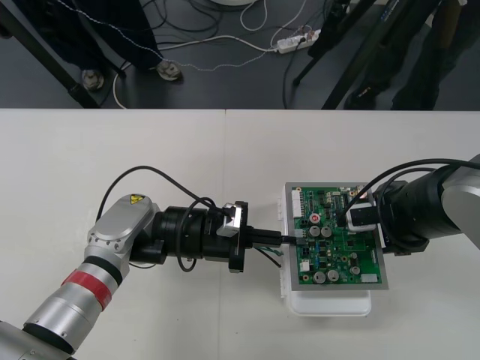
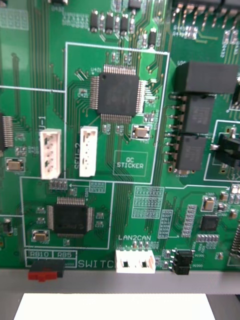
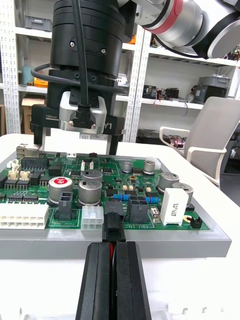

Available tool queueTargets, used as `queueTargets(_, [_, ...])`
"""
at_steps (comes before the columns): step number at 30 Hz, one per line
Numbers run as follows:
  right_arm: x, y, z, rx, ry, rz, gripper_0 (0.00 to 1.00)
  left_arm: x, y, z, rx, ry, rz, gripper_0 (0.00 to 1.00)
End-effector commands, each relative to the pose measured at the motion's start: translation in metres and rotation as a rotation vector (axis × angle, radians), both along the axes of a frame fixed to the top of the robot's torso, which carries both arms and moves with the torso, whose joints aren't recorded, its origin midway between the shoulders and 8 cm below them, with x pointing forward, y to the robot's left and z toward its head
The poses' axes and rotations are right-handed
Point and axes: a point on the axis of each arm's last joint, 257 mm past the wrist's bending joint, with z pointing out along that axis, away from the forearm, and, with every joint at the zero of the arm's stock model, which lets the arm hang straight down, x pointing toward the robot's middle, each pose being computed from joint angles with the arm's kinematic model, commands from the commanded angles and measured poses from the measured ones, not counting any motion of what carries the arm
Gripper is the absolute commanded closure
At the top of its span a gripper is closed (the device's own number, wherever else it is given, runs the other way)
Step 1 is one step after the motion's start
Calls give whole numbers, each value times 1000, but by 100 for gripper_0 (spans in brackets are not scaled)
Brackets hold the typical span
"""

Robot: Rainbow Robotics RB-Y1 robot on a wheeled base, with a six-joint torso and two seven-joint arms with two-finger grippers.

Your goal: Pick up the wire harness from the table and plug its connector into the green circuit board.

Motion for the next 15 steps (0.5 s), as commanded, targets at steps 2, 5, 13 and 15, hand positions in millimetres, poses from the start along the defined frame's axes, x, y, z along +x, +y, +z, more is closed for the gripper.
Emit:
queueTargets(2, [-5, 15, -3, 8, -8, 55, 0, -2, -34, 16, -38, -87, -13, 100])
queueTargets(5, [-6, 14, -4, 6, -5, 55, 0, -2, -36, 17, -43, -90, -11, 100])
queueTargets(13, [-5, 11, -4, -4, -12, 51, 0, -4, -41, 18, -48, -105, -15, 100])
queueTargets(15, [-4, 7, -4, -14, -14, 40, 0, -5, -44, 17, -49, -107, -14, 100])
